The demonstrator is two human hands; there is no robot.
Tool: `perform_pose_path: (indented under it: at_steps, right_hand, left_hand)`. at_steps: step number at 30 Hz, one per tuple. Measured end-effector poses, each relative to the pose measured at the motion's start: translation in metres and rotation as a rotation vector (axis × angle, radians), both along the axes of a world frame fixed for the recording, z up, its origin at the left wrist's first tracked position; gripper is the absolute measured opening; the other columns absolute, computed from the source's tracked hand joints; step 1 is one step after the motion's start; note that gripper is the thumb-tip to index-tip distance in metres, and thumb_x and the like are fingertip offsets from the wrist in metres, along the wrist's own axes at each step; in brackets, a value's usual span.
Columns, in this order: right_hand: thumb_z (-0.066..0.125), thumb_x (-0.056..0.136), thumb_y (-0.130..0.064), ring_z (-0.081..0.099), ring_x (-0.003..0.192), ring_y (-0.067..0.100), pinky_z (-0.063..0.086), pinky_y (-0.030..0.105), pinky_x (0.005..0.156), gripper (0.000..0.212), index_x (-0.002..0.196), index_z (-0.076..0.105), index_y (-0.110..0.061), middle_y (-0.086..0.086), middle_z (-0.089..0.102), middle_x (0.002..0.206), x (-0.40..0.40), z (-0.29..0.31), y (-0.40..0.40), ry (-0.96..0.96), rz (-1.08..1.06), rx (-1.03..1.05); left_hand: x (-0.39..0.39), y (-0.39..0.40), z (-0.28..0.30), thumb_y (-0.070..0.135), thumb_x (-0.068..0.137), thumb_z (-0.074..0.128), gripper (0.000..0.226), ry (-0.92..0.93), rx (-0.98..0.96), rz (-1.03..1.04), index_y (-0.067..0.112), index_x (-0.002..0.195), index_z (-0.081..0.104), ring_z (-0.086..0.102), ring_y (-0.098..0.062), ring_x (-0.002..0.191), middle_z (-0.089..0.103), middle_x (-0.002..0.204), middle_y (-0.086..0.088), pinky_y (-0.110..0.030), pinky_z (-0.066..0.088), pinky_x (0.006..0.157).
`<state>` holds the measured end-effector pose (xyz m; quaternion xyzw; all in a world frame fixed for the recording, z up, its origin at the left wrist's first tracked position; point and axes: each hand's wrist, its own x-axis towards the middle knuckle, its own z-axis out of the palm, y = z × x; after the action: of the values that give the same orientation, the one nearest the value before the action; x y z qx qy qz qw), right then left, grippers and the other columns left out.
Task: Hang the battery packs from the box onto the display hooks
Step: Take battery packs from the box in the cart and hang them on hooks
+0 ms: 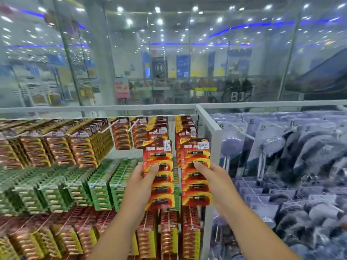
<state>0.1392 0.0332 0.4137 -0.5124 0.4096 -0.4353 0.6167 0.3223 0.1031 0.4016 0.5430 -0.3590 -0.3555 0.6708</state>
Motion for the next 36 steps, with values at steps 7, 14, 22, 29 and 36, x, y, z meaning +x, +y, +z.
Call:
perform_pose_path:
  at_steps: [7, 14, 22, 29, 36]
  right_hand:
    - [0.067, 0.102, -0.033, 0.080, 0.088, 0.028, 0.064, 0.051, 0.084, 0.020, 0.115, 0.072, -0.019, 0.006, 0.082, 0.098, 0.040, 0.008, -0.037, -0.024, -0.091, -0.008]
    - [0.065, 0.103, -0.034, 0.080, 0.086, 0.027, 0.063, 0.048, 0.081, 0.020, 0.116, 0.070, -0.020, 0.005, 0.082, 0.096, 0.054, 0.009, -0.057, -0.008, -0.140, 0.026]
    - [0.064, 0.103, -0.032, 0.080, 0.090, 0.028, 0.063, 0.049, 0.084, 0.022, 0.120, 0.070, -0.019, 0.007, 0.081, 0.101, 0.066, 0.000, -0.063, 0.018, -0.115, -0.007]
    - [0.067, 0.102, -0.030, 0.079, 0.093, 0.027, 0.061, 0.056, 0.091, 0.015, 0.113, 0.075, -0.024, 0.002, 0.081, 0.102, 0.089, 0.001, -0.048, -0.014, -0.011, -0.006]
    - [0.068, 0.102, -0.032, 0.079, 0.086, 0.030, 0.064, 0.056, 0.084, 0.017, 0.111, 0.074, -0.020, 0.006, 0.081, 0.097, 0.120, 0.013, -0.026, -0.016, 0.114, 0.010]
  left_hand:
    - [0.035, -0.051, 0.003, 0.045, 0.101, 0.064, 0.022, -0.007, 0.010, -0.024, 0.034, 0.119, 0.068, 0.079, -0.024, 0.088, 0.081, 0.102, 0.004, -0.051, 0.065, 0.076]
    - [0.057, -0.083, 0.002, 0.040, 0.103, 0.062, 0.019, 0.040, -0.008, -0.058, 0.033, 0.120, 0.066, 0.080, -0.023, 0.082, 0.081, 0.097, 0.003, -0.047, 0.065, 0.070]
    - [0.071, -0.087, -0.006, 0.044, 0.102, 0.061, 0.017, 0.071, -0.013, -0.057, 0.040, 0.116, 0.068, 0.080, -0.022, 0.086, 0.081, 0.099, 0.005, -0.053, 0.065, 0.078]
    - [0.085, -0.042, 0.008, 0.044, 0.100, 0.064, 0.020, 0.025, 0.033, 0.023, 0.033, 0.116, 0.070, 0.079, -0.023, 0.091, 0.081, 0.101, 0.003, -0.054, 0.063, 0.084]
    - [0.117, -0.004, 0.018, 0.040, 0.103, 0.062, 0.018, 0.011, 0.045, 0.167, 0.031, 0.117, 0.068, 0.079, -0.028, 0.084, 0.081, 0.097, -0.002, -0.048, 0.065, 0.070]
